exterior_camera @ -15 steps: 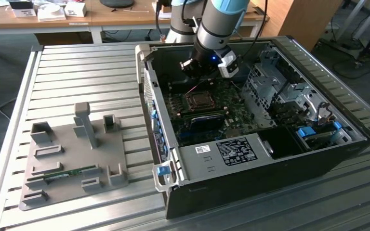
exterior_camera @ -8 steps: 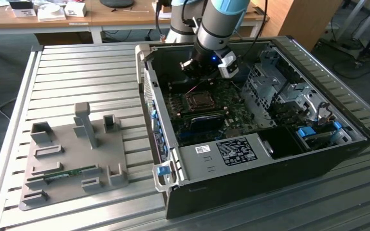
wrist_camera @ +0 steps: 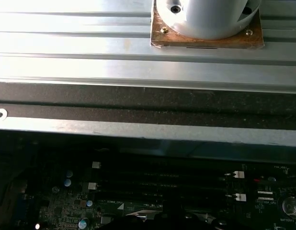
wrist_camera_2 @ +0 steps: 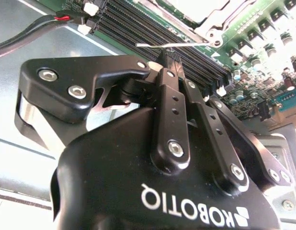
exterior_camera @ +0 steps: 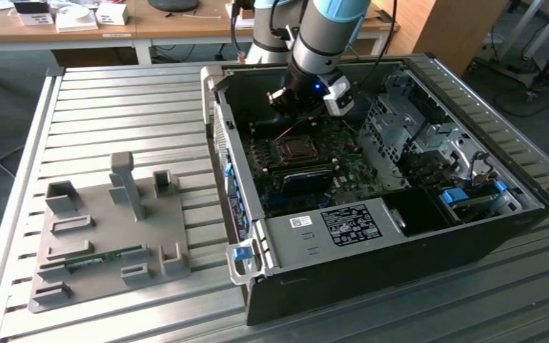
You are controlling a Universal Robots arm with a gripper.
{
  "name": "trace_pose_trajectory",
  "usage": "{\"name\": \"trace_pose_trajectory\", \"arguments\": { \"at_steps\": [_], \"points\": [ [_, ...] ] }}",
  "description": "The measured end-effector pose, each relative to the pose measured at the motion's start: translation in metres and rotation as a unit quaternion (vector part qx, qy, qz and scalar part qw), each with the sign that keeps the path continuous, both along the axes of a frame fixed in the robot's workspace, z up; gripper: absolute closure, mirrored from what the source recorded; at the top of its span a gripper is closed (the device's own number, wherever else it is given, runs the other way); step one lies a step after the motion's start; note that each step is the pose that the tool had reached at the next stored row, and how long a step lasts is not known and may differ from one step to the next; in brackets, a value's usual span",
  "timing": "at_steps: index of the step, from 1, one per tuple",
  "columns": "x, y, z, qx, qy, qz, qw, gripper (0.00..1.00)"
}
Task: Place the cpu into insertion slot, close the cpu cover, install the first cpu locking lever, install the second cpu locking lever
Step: 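Install the first cpu locking lever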
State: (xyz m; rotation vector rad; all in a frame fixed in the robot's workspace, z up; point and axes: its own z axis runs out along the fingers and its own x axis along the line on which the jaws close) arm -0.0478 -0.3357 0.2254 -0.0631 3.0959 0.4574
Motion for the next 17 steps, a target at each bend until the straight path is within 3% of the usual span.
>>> {"name": "trace_pose_trajectory", "arguments": {
  "at_steps": [17],
  "points": [
    [0.0042, 0.0, -0.0049, 0.0004, 0.0, 0.0, 1.0, 0.89]
  ]
}}
